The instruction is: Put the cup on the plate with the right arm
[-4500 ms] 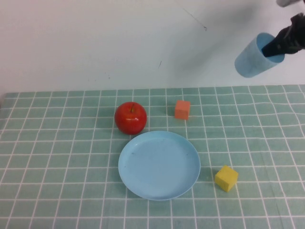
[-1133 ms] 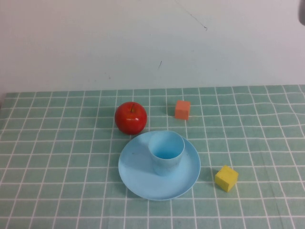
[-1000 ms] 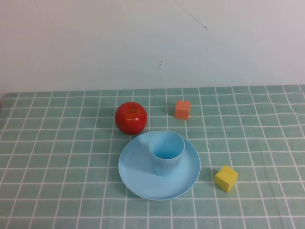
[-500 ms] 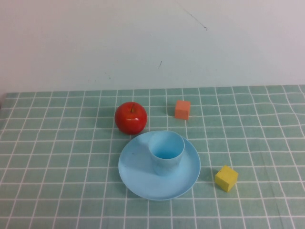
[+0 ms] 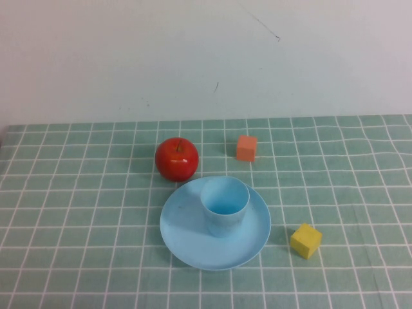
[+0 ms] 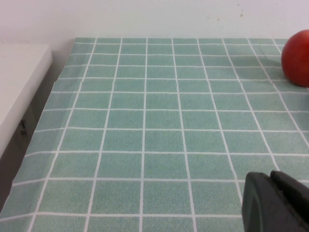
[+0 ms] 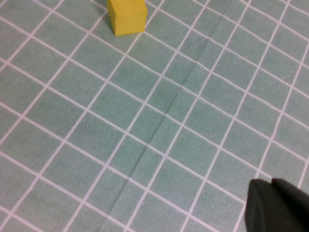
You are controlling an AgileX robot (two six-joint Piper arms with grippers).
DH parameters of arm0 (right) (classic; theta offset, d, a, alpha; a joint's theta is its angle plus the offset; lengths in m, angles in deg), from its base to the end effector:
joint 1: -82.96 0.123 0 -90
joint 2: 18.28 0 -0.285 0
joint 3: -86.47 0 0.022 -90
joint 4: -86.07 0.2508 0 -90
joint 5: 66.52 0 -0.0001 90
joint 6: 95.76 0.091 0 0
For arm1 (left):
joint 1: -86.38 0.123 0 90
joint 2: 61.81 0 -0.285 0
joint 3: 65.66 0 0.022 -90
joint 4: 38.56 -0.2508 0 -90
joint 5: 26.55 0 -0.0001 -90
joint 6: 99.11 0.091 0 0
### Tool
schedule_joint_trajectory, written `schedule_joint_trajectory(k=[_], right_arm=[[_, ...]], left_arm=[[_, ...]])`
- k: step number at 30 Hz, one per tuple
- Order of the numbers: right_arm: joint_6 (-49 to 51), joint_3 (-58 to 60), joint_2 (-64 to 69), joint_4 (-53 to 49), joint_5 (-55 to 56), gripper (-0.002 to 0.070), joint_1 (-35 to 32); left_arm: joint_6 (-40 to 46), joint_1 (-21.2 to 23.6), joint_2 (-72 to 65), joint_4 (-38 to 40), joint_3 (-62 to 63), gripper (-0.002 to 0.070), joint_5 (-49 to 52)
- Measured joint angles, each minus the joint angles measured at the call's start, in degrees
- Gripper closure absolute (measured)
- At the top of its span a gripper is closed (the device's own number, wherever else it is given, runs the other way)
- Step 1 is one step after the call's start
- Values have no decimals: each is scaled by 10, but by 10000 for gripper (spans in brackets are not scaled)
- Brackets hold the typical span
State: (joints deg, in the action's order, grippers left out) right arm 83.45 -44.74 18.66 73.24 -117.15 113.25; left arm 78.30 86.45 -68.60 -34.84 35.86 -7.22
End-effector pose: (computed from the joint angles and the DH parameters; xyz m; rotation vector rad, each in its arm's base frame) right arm 0.0798 0.0285 0.2707 -0.7126 2.2420 -0.0229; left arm 0.0532 -0.0019 0.1763 -0.0831 1.8240 -0.0939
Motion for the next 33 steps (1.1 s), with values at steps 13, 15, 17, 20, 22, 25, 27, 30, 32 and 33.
schedule_joint_trajectory(k=[13, 15, 17, 20, 22, 25, 27, 30, 32, 33], right_arm=[[-3, 40, -44, -1, 38, 673, -30], [-10, 53, -83, -1, 62, 673, -62], [-15, 66, -124, -6, 93, 674, -104], [-15, 100, -183, -24, 152, 674, -169], [-15, 137, -218, -30, 203, 674, -217], [-15, 203, -258, -21, 274, 674, -282], [-16, 239, -276, -2, 319, 675, -322], [-22, 285, -293, 25, 376, 676, -362], [-27, 297, -297, 32, 381, 676, -373], [-30, 298, -298, 35, 375, 676, -375]], left_arm=[[0, 0, 0, 0, 0, 678, 0], [0, 0, 0, 0, 0, 678, 0], [0, 0, 0, 0, 0, 678, 0], [0, 0, 0, 0, 0, 678, 0], [0, 0, 0, 0, 0, 678, 0], [0, 0, 0, 0, 0, 678, 0], [0, 0, 0, 0, 0, 678, 0], [0, 0, 0, 0, 0, 678, 0], [0, 0, 0, 0, 0, 678, 0], [0, 0, 0, 0, 0, 678, 0]])
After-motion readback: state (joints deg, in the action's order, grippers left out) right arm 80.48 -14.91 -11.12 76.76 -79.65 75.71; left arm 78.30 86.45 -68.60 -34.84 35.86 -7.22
